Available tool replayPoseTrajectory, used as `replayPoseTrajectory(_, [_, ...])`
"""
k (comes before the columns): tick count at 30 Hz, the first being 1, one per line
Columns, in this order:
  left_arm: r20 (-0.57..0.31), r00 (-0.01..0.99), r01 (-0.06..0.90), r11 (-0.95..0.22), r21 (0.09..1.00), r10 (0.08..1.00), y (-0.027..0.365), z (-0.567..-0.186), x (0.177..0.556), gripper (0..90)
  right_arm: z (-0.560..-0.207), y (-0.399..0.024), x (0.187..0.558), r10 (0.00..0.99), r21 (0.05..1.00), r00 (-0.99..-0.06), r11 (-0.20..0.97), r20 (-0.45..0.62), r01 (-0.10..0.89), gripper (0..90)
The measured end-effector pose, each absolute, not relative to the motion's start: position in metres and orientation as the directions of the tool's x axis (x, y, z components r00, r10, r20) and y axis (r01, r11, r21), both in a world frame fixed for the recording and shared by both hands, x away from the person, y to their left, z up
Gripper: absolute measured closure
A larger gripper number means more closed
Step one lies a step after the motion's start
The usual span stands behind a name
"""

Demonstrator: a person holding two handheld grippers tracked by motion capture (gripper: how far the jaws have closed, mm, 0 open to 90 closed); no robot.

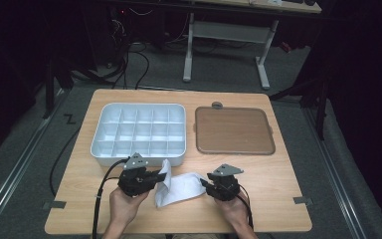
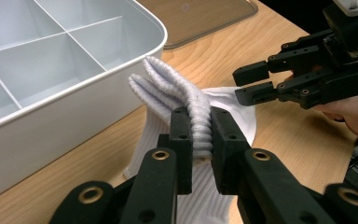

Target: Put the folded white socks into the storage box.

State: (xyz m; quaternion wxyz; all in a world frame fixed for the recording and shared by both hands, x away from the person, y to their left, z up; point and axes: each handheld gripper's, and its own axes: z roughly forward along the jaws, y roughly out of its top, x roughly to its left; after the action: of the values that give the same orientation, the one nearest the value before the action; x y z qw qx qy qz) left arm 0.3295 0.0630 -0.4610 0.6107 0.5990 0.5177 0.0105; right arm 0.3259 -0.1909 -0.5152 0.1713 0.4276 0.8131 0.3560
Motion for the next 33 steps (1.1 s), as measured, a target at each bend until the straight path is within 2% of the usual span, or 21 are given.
replayPoseTrajectory(6, [-0.609,0.476,0.615,0.256,0.746,0.634,0.051,-0.465,0.329,80.4,-0.521,-0.193,0.327,0.804,0.708,-0.59,0.374,0.073,0.599,78.8])
replayPoseTrajectory(10, [-0.603,0.484,0.623,0.234,0.747,0.634,0.044,-0.468,0.328,80.4,-0.524,-0.192,0.323,0.804,0.708,-0.588,0.365,0.087,0.604,83.7])
replayPoseTrajectory(25, [-0.558,0.521,0.631,0.148,0.762,0.646,0.016,-0.48,0.323,80.1,-0.528,-0.184,0.314,0.807,0.721,-0.582,0.348,0.095,0.599,84.7])
replayPoseTrajectory(33, [-0.561,0.523,0.65,0.126,0.749,0.642,0.004,-0.482,0.324,79.8,-0.528,-0.184,0.313,0.808,0.722,-0.582,0.348,0.093,0.598,84.4])
